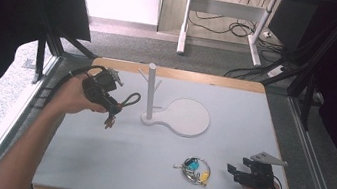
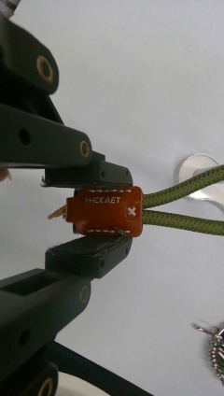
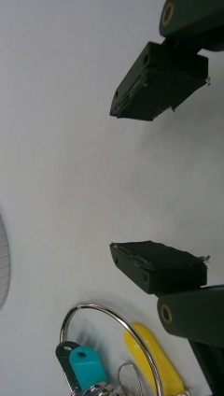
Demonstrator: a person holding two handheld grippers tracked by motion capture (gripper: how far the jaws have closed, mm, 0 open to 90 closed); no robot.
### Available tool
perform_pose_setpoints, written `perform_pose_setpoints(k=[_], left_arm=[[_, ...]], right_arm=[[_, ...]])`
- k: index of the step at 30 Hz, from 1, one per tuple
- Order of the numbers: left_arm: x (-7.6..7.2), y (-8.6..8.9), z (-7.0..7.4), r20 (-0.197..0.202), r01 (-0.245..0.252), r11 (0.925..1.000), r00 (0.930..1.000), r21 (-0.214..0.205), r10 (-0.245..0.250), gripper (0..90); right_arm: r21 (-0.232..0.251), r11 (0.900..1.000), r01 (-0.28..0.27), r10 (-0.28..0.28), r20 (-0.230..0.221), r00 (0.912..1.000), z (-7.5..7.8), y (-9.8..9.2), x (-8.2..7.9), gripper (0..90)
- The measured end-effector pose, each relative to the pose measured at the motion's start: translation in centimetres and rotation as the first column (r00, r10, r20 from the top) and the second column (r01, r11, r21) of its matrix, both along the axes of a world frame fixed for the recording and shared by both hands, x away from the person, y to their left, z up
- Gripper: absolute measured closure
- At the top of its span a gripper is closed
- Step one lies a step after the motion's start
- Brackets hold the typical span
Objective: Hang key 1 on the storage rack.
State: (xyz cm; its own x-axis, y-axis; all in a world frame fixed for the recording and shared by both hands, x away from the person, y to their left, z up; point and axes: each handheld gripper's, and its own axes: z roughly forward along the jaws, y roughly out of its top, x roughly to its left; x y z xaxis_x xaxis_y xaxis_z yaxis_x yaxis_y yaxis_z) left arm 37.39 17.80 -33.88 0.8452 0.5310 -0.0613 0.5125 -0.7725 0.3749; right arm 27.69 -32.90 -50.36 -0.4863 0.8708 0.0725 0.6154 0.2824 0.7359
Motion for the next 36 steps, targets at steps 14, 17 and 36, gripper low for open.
perform_pose_setpoints(k=[14,17,36], left_arm=[[0.8,1.2,1.4,0.014,-0.041,0.9964,0.9990,-0.074,0.042,66.9],[1.0,1.4,1.7,0.020,-0.045,0.9959,0.9987,-0.078,0.047,66.9],[2.8,1.8,3.0,0.029,-0.072,0.9936,0.9967,-0.086,0.075,66.8]], right_arm=[[0.008,1.0000,0.003,-0.003,0.008,1.0000,0.3,-0.2,0.0,29.1],[0.003,1.0000,-0.002,0.002,0.003,1.0000,0.2,-0.1,0.0,29.1],[0.001,1.0000,-0.005,0.005,0.006,1.0000,0.3,-0.1,0.0,29.1]])
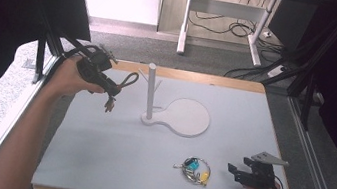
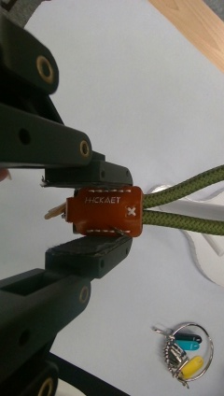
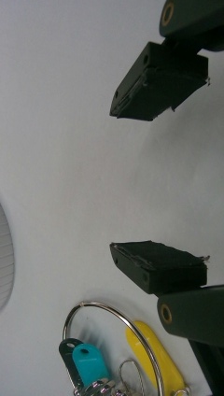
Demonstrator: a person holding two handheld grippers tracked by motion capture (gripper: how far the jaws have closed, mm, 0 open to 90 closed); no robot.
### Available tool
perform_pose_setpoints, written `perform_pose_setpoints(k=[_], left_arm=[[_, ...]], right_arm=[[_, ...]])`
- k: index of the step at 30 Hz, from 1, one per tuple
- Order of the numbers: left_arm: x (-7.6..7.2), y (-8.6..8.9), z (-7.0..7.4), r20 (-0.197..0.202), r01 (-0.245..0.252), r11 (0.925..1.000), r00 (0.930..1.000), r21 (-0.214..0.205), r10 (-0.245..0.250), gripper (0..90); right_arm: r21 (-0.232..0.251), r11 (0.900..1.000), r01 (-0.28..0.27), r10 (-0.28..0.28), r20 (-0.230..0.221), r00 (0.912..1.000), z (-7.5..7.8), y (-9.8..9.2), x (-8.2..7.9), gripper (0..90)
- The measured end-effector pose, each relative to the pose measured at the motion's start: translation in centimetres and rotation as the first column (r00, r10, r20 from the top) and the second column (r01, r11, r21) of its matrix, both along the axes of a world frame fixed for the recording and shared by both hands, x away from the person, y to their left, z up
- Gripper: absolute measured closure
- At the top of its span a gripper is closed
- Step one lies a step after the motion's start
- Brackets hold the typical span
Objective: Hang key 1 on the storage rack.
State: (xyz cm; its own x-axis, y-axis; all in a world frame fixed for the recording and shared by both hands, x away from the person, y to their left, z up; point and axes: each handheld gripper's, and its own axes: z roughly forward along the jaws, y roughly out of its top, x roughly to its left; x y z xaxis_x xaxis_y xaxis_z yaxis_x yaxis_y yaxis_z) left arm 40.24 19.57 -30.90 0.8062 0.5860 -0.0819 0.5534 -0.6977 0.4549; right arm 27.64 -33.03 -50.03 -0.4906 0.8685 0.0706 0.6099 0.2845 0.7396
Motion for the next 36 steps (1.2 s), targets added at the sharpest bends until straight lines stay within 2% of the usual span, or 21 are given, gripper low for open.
perform_pose_setpoints(k=[6,10,20,24,31,32,36], left_arm=[[0.8,-0.4,0.4,0.000,-0.003,1.0000,1.0000,0.005,0.003,66.9],[1.1,-0.8,1.0,0.007,0.015,0.9997,0.9999,0.017,-0.015,66.9],[2.1,-1.1,1.2,0.006,-0.005,0.9999,1.0000,0.012,0.005,66.8],[2.4,-0.9,1.0,-0.003,-0.006,1.0000,1.0000,-0.002,0.006,66.8],[2.8,-1.1,0.7,-0.010,-0.013,0.9999,0.9999,-0.003,0.013,66.8],[3.0,-1.3,0.4,-0.025,-0.009,1.0000,0.9996,-0.003,0.009,66.8],[3.3,-1.5,-0.5,-0.039,-0.017,0.9997,0.9991,-0.015,0.017,66.8]], right_arm=[[-0.003,1.0000,0.003,-0.003,0.008,1.0000,0.1,-0.1,0.1,29.1],[-0.002,1.0000,0.005,-0.005,0.008,1.0000,0.2,-0.1,0.1,29.1],[-0.002,1.0000,0.006,-0.006,0.008,1.0000,0.2,-0.1,0.0,29.1],[-0.002,0.9999,0.012,-0.012,0.007,0.9999,0.2,-0.2,0.0,29.1],[-0.001,1.0000,0.008,-0.008,0.004,1.0000,0.1,-0.1,0.0,29.1],[-0.001,1.0000,0.007,-0.007,0.003,1.0000,0.2,-0.1,0.0,29.1],[-0.002,1.0000,0.006,-0.006,0.003,1.0000,0.2,-0.2,0.0,29.1]])
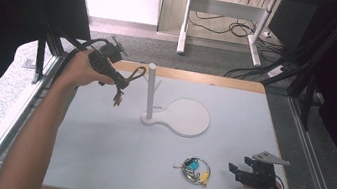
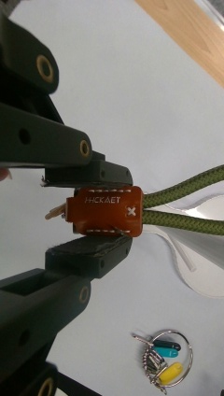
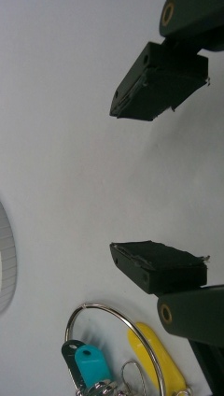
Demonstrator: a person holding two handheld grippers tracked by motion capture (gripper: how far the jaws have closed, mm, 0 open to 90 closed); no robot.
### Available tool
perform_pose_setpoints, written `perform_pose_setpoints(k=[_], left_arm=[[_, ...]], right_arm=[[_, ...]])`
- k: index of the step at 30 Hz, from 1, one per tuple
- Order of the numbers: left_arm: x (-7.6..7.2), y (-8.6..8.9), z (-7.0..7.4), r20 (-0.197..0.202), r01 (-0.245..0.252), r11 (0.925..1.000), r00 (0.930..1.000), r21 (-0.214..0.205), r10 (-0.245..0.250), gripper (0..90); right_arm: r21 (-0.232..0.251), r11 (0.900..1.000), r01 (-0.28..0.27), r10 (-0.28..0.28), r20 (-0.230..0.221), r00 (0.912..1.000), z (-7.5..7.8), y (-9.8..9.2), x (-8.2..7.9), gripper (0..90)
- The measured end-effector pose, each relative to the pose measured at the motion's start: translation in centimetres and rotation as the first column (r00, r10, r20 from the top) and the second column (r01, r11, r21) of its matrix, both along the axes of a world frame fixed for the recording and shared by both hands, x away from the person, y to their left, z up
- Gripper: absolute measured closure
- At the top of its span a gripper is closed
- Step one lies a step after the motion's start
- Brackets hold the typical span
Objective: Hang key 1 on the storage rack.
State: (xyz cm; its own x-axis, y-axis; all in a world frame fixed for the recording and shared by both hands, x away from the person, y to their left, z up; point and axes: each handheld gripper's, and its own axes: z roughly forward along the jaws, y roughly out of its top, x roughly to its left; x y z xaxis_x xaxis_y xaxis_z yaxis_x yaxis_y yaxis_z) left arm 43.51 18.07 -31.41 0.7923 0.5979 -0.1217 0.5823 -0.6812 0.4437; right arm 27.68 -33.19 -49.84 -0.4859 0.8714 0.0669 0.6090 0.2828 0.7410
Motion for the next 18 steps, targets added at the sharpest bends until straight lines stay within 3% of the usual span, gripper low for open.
perform_pose_setpoints(k=[9,18], left_arm=[[0.3,-0.2,-0.9,-0.012,0.004,0.9999,0.9999,-0.015,-0.004,66.7],[0.5,-2.0,-2.8,-0.033,0.042,0.9991,0.9986,0.009,-0.041,66.5]], right_arm=[[0.003,1.0000,0.004,-0.004,-0.006,1.0000,-0.1,-0.1,0.0,29.1],[0.002,1.0000,-0.001,0.001,-0.009,1.0000,0.0,-0.1,0.0,29.1]])
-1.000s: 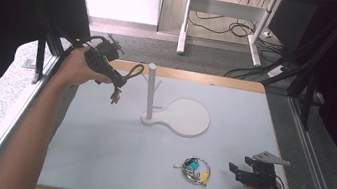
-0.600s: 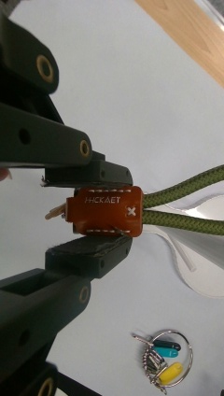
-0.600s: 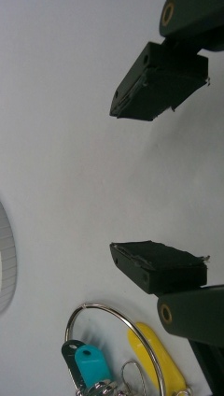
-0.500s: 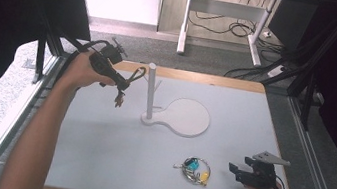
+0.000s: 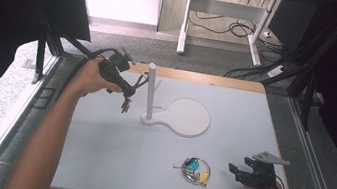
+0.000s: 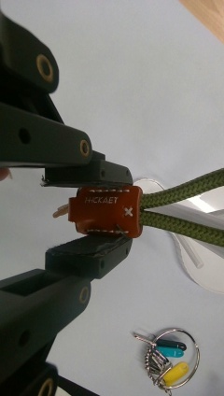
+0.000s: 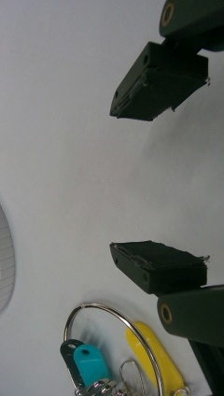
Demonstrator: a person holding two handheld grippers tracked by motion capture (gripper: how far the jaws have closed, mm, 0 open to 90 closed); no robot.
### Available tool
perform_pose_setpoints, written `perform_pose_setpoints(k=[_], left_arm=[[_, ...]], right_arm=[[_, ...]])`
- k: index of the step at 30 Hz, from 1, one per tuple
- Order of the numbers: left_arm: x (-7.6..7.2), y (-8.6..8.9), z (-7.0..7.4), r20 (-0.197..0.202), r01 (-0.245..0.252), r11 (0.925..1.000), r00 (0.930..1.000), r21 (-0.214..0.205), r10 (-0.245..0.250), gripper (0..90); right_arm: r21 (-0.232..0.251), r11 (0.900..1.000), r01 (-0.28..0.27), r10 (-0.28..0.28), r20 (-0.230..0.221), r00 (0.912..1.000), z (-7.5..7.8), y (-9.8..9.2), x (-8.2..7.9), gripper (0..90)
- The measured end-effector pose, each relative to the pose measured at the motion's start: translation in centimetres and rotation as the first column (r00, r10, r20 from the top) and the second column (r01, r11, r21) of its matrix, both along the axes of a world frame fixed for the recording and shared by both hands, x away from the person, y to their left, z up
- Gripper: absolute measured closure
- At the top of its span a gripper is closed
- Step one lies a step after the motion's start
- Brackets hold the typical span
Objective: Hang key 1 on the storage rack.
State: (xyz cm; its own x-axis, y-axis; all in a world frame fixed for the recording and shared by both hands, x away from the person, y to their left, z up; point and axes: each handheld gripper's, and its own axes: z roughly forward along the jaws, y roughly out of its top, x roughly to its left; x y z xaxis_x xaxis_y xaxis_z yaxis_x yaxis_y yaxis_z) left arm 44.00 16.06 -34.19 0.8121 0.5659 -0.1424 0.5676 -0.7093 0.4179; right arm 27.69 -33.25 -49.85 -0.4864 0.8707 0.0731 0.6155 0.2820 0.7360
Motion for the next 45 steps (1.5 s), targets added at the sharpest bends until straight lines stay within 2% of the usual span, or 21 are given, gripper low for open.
perform_pose_setpoints(k=[5,13,22,27,28,29,31,34,36,38,40,41,43,45], left_arm=[[0.1,-0.9,-0.8,-0.001,0.010,0.9997,0.9999,0.021,-0.010,66.2],[-0.1,-1.3,-0.9,0.017,0.010,0.9990,0.9998,0.042,-0.011,65.9],[-1.0,-1.4,-1.0,0.087,-0.029,0.9992,0.9959,0.029,0.027,61.5],[-2.9,-1.1,-0.7,0.153,-0.047,0.9988,0.9873,0.017,0.044,56.1],[-3.4,-1.1,-0.8,0.156,-0.051,0.9987,0.9864,-0.003,0.051,55.1],[-3.8,-1.0,-0.8,0.161,-0.045,0.9989,0.9859,-0.011,0.046,54.0],[-4.8,-1.1,-1.0,0.180,-0.031,0.9995,0.9832,-0.002,0.031,52.3],[-6.0,-1.0,-1.4,0.192,-0.027,0.9995,0.9810,-0.019,0.030,51.1],[-6.9,-0.9,-1.8,0.218,-0.043,0.9982,0.9746,-0.041,0.051,51.8],[-7.8,-0.7,-2.3,0.222,-0.048,0.9963,0.9731,-0.071,0.063,52.0],[-8.7,-0.7,-3.0,0.224,-0.054,0.9961,0.9722,-0.071,0.068,52.0],[-9.1,-0.6,-3.4,0.229,-0.049,0.9972,0.9715,-0.057,0.060,51.8],[-10.0,-0.6,-4.1,0.250,-0.064,0.9970,0.9656,-0.044,0.073,51.7],[-11.0,-0.2,-4.7,0.249,-0.060,0.9951,0.9654,-0.079,0.078,51.7]], right_arm=[[0.001,1.0000,0.004,-0.004,0.000,1.0000,0.0,-0.1,0.0,29.1],[0.001,1.0000,0.003,-0.003,0.001,1.0000,0.0,-0.1,0.0,29.1],[0.001,1.0000,0.006,-0.006,0.003,1.0000,0.0,-0.2,0.0,29.1],[-0.004,0.9999,0.014,-0.014,0.014,0.9998,0.0,-0.1,-0.1,29.8],[-0.001,0.9999,0.012,-0.012,0.018,0.9998,0.1,0.0,-0.1,29.8],[0.000,0.9999,0.010,-0.010,0.021,0.9997,0.2,0.0,-0.2,29.8],[0.003,1.0000,0.006,-0.006,0.032,0.9995,0.3,0.1,-0.3,29.3],[0.045,0.9989,0.013,-0.014,0.024,0.9996,0.5,0.1,-0.3,28.7],[0.057,0.9983,0.016,-0.017,0.018,0.9997,0.7,0.1,-0.3,29.3],[0.064,0.9977,0.021,-0.022,0.017,0.9996,0.9,0.1,-0.3,30.1],[0.071,0.9973,0.017,-0.019,0.027,0.9994,1.1,0.0,-0.5,30.9],[0.070,0.9974,0.017,-0.019,0.031,0.9993,1.2,-0.1,-0.5,31.1],[0.064,0.9978,0.018,-0.020,0.041,0.9989,1.3,-0.1,-0.7,32.0],[0.047,0.9987,0.020,-0.022,0.051,0.9984,1.3,-0.2,-0.8,33.4]])
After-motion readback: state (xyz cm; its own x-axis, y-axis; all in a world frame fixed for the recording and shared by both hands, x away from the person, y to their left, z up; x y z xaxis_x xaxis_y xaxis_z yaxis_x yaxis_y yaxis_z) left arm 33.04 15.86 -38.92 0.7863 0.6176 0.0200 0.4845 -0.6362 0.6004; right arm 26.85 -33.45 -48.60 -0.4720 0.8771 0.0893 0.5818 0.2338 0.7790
